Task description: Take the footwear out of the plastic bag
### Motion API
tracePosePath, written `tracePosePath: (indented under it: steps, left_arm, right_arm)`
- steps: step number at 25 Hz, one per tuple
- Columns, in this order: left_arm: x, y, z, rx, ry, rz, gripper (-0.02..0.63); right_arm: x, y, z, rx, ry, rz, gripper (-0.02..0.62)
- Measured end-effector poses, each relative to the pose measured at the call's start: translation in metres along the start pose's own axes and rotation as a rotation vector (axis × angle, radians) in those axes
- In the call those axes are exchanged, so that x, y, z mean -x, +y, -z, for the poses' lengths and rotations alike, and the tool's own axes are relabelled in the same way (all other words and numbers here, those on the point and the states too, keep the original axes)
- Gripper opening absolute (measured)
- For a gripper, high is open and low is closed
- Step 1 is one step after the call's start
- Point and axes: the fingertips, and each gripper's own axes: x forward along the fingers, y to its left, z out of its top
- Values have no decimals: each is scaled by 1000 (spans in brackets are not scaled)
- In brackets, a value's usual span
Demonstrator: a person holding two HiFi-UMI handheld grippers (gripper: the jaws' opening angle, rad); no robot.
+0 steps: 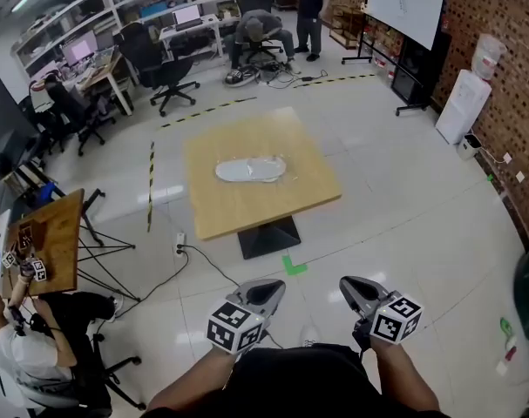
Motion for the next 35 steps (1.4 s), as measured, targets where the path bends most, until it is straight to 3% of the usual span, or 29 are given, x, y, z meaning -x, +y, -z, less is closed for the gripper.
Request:
tracePosePath:
  steps: [8, 13, 21, 26, 35]
  left_arm:
    - [-56, -29, -5, 24, 1, -44, 6]
    - [-58, -18, 9, 64, 32, -100, 6]
    - [-63, 47, 8, 139, 26, -186, 6]
    - [-84, 112, -11, 178, 3, -199, 6]
    - [-99, 258, -65, 174, -26, -200, 6]
  right_arm:
    - [41, -80, 11, -56, 68, 9, 2]
    - [19, -87, 13, -66, 108, -57, 2]
    - [-52, -88, 9, -48, 192, -152, 2]
    - [-103, -109, -11, -52, 219, -137, 2]
    - [-235, -131, -77, 20, 247, -101, 2]
